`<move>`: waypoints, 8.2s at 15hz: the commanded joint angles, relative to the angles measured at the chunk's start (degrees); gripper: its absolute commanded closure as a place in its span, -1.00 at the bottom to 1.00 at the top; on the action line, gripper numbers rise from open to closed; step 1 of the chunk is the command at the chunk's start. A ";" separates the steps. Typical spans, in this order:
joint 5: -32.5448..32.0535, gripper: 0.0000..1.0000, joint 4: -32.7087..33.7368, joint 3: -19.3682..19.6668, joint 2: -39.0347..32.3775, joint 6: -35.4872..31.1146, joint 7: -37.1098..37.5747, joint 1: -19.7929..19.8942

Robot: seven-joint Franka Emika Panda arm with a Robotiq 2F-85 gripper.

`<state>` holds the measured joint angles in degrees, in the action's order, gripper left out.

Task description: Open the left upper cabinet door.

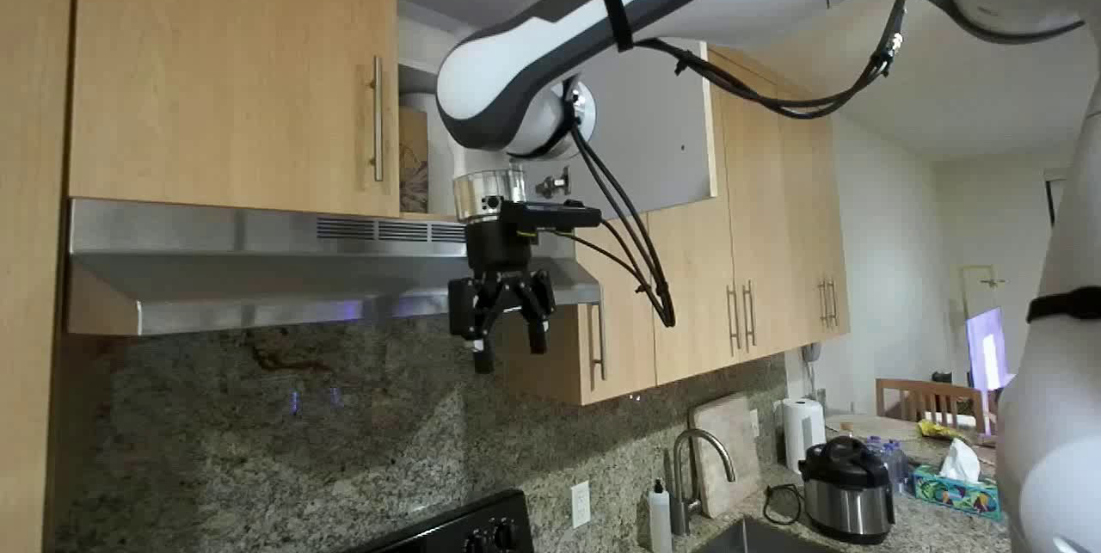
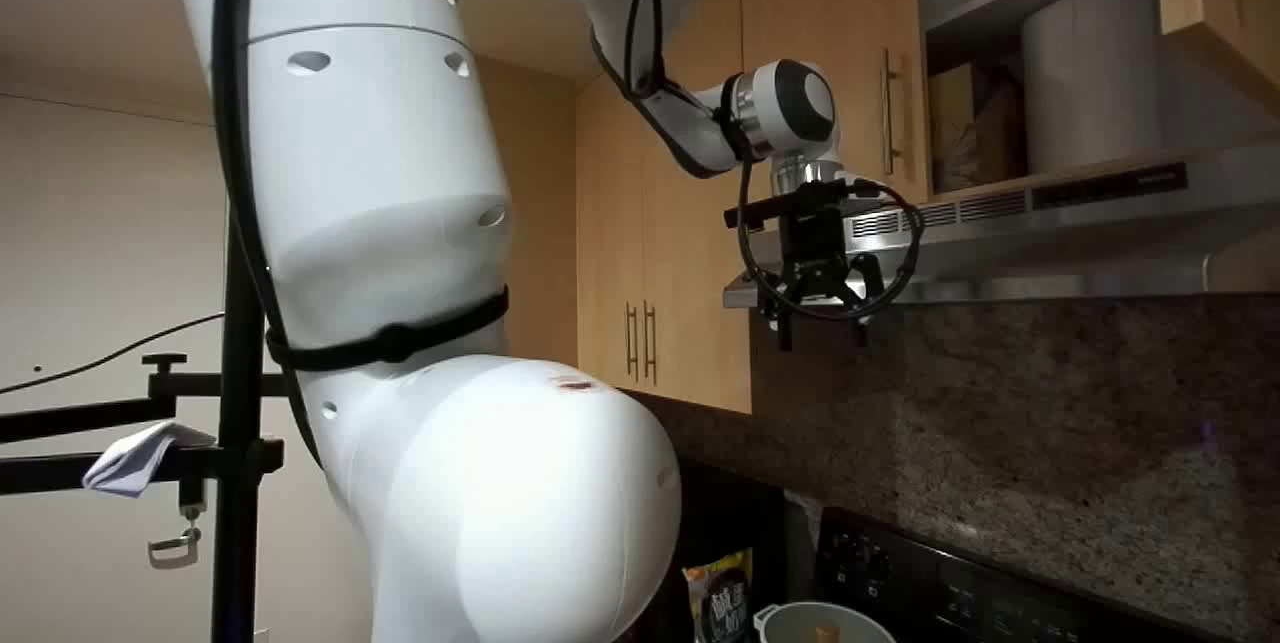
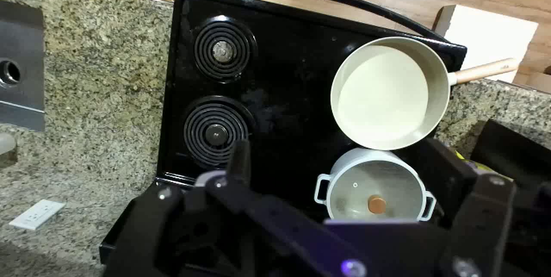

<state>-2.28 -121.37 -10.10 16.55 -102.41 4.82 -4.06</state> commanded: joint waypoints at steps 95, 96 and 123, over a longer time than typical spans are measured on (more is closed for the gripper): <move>14.63 -1.00 59.93 6.41 -24.81 -13.39 -29.49 -5.46; 15.10 -1.00 60.35 6.41 -25.06 -12.87 -30.30 -5.28; 32.64 -1.00 60.63 5.29 -22.08 -2.38 -46.07 -1.69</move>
<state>28.99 -56.44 -2.90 -10.30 -103.98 -39.64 -3.85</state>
